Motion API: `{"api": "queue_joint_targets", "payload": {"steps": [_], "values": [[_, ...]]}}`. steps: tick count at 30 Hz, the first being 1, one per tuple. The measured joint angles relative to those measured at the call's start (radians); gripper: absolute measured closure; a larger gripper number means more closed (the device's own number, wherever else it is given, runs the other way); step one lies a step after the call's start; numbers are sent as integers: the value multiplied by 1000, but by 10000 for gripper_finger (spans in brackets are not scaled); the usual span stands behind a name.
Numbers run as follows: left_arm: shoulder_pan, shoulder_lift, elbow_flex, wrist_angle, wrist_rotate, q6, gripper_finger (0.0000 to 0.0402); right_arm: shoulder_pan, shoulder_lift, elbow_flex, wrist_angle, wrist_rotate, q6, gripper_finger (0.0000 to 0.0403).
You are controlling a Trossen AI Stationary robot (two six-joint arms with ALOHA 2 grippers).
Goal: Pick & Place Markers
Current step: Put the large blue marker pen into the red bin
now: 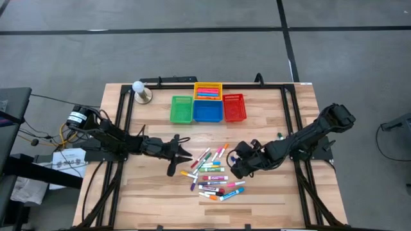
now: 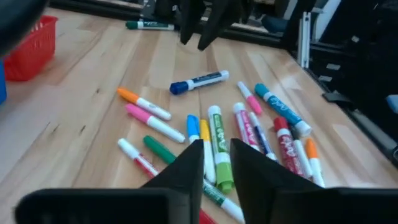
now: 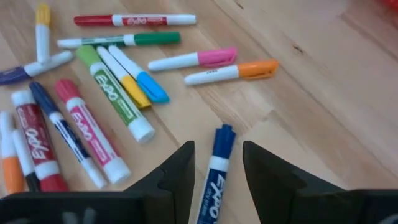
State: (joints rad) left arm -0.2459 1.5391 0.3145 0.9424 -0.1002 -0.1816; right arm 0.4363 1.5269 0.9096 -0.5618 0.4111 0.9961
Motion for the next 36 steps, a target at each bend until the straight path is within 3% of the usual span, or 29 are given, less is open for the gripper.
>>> {"api": "queue_joint_targets", "payload": {"steps": [6,25,36], "values": [[0,0,0,2,-3,73,295,40,44,0,-1,15,50,280],[0,0,0,1,-3,75,294,47,286,6,69,-38,18,282],[0,0,0,1,-3,76,294,47,288,3,60,-23,17,290]]}}
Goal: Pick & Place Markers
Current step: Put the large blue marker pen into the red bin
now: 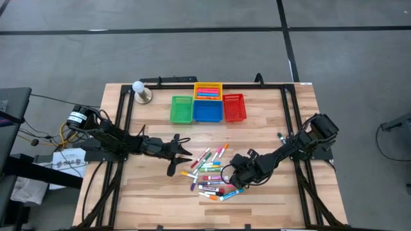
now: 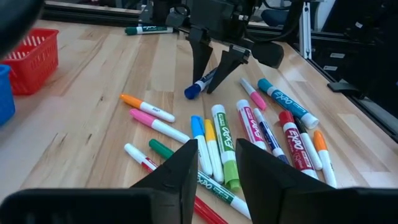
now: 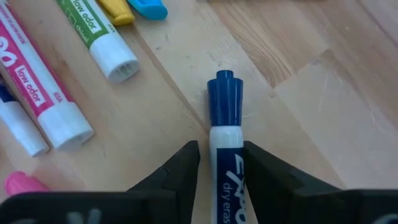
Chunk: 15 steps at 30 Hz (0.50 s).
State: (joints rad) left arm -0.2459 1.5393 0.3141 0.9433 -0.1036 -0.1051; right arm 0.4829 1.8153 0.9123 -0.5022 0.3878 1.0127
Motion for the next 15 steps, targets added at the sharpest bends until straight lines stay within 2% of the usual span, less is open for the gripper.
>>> {"api": "queue_joint_targets", "payload": {"steps": [8,11,15], "values": [[0,0,0,0,0,0,294,0,4,20,-10,2,-54,337],[0,0,0,0,0,0,294,4,11,82,-98,19,-95,358],[0,0,0,0,-6,4,294,3,11,180,-275,91,-103,358]]}}
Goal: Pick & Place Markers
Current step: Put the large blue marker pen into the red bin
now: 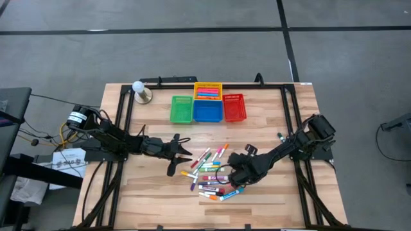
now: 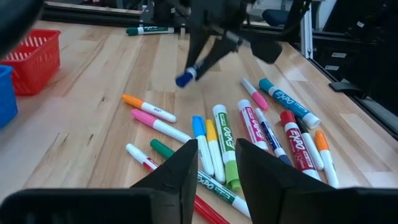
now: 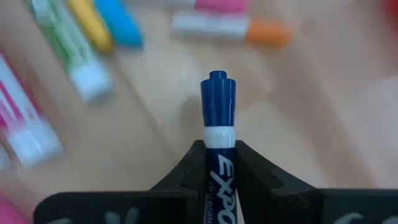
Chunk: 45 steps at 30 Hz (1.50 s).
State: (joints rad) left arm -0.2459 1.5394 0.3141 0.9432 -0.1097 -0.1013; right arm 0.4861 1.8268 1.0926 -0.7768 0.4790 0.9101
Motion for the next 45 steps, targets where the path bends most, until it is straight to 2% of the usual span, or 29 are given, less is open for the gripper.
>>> {"api": "queue_joint_targets", "payload": {"steps": [6,12,16,23,28,33,36,40,45], "values": [[0,0,0,0,-2,0,294,-5,-3,115,-212,104,-6,326],[0,0,0,0,-2,0,294,-74,-4,213,-364,259,-82,343],[0,0,0,0,-2,0,294,-169,-4,263,-386,359,-142,342],[0,0,0,0,-2,0,294,-404,-6,312,-347,362,-305,336],[0,0,0,-1,-2,0,294,-596,-7,307,-262,294,-447,342],[0,0,0,-6,-2,0,294,-785,-7,277,-35,38,-599,342],[0,0,0,-8,-2,0,294,-870,-7,266,54,-85,-628,342],[0,0,0,-18,-2,0,294,-926,-7,266,53,-114,-630,342],[0,0,-1,-39,-2,0,294,-926,-7,266,13,-133,-630,329]]}}
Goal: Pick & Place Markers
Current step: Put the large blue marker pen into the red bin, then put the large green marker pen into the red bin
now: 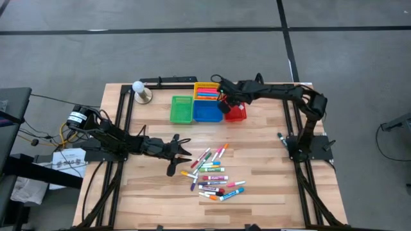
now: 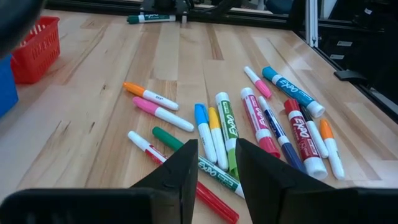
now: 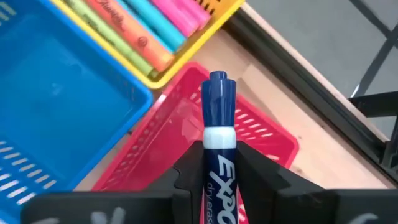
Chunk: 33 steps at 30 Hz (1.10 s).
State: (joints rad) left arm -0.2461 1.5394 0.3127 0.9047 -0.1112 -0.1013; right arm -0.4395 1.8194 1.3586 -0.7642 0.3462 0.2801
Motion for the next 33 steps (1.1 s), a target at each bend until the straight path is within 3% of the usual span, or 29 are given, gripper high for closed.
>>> {"api": "queue_joint_targets", "payload": {"steps": [33], "values": [[0,0,-1,0,0,0,294,33,0,0,-46,-6,-25,315]]}}
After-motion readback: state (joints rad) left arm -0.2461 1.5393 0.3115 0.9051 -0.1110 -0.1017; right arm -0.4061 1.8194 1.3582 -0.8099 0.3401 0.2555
